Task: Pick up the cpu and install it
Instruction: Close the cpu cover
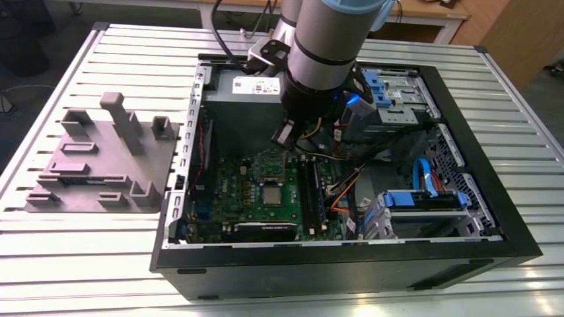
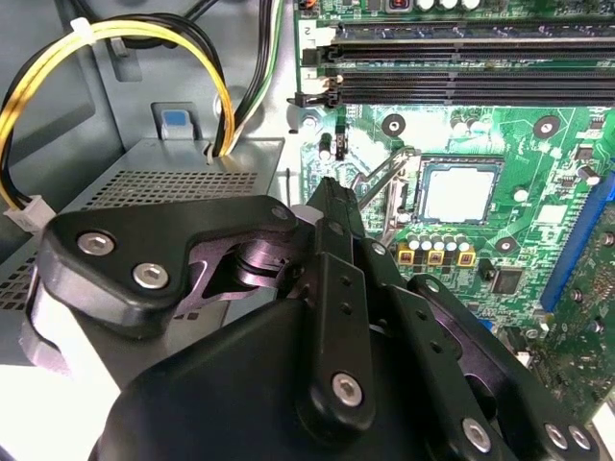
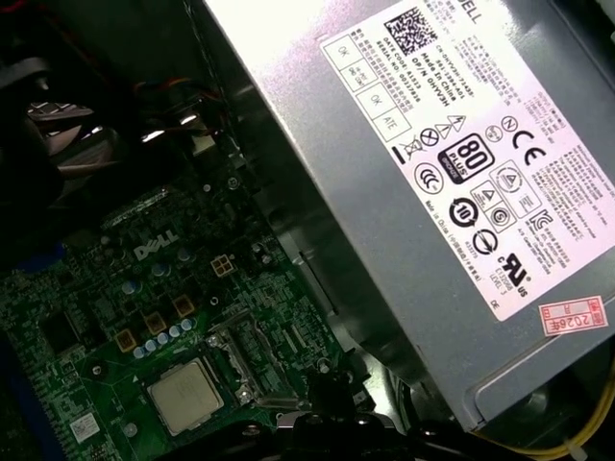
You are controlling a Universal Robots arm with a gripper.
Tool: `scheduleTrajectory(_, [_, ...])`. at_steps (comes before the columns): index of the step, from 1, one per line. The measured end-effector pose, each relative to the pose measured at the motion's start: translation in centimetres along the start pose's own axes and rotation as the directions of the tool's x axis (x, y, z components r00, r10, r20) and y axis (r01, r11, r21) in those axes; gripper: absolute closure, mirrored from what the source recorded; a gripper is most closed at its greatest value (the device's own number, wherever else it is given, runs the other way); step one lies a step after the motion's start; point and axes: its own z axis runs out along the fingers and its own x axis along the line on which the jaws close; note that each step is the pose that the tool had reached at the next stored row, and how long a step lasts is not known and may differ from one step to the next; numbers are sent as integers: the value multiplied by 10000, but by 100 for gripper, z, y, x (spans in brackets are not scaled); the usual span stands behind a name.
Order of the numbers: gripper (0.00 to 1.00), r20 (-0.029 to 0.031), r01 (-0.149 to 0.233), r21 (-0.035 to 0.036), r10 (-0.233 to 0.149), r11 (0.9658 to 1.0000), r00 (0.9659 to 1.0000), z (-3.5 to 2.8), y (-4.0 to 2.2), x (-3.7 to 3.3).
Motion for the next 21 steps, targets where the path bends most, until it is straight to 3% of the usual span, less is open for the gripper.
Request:
scheduleTrajectory(7, [90, 25, 73, -24, -73, 10000, 10000, -11, -1, 3])
scheduleTrajectory(14, [90, 17, 153, -25, -153, 9999, 9999, -19, -37, 75])
scheduleTrajectory(21, [90, 17, 153, -25, -153, 9999, 9999, -22, -48, 94])
